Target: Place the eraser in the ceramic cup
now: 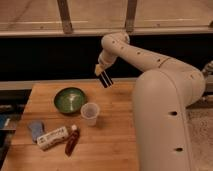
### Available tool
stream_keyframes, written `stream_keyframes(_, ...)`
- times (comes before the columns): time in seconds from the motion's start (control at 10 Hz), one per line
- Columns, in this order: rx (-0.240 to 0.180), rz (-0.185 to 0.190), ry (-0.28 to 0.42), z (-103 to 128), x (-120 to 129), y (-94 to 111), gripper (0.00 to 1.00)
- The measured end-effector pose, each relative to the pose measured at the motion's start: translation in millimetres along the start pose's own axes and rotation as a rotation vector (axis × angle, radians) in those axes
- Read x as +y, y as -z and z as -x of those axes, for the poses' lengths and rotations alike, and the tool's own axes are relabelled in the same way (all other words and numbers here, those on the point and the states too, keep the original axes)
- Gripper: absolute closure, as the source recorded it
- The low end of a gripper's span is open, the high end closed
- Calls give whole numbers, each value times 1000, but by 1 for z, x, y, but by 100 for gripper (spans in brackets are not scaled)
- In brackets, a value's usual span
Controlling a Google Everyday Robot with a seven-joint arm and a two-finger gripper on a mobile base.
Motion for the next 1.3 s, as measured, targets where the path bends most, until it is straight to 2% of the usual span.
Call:
stream_keyframes(0.3, 2, -33, 10, -2, 8, 17, 100)
stream_keyframes(0.8, 6, -73, 75, -3, 48, 38, 100)
stream_keyframes(1.3, 17, -64, 113, -11, 82, 40, 100)
